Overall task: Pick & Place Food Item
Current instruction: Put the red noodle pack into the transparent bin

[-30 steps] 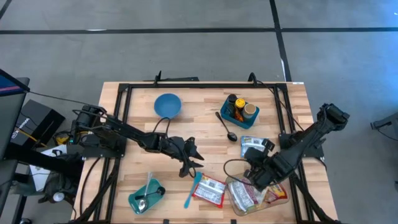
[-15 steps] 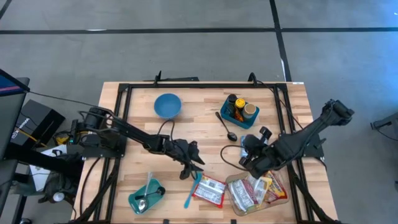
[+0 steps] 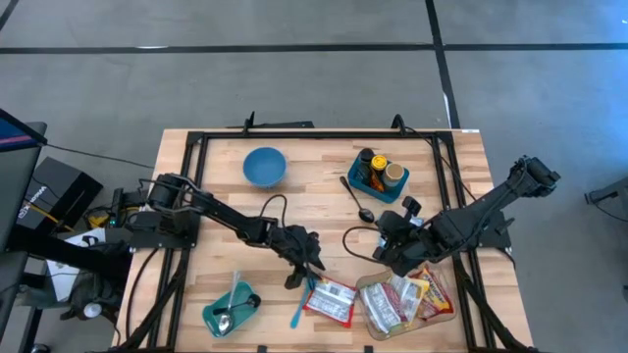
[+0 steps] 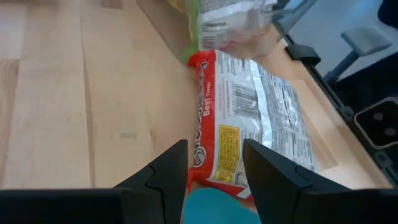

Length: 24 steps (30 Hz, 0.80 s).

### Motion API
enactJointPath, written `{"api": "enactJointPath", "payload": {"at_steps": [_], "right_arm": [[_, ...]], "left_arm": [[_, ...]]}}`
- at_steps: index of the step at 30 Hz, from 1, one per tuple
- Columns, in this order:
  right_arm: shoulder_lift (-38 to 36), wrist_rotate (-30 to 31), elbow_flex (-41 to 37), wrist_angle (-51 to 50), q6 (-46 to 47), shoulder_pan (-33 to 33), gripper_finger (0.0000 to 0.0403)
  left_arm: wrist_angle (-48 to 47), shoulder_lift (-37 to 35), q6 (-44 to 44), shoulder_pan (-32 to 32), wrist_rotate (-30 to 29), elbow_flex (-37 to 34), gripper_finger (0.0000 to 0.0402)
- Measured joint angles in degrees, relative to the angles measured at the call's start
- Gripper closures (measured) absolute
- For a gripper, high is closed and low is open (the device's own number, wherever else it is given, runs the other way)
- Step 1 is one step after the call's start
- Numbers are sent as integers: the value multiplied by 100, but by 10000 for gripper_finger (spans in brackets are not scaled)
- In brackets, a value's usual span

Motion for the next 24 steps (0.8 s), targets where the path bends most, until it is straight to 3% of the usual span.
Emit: {"api": "enactJointPath", "payload": {"at_steps": [15, 24], "right_arm": [[2, -15, 0, 51, -25, 2, 403], [2, -17, 0, 51, -25, 2, 403]], "left_arm": [[-63, 35, 477, -103, -39, -4, 251], [-65, 35, 477, -103, -262, -4, 196]]}}
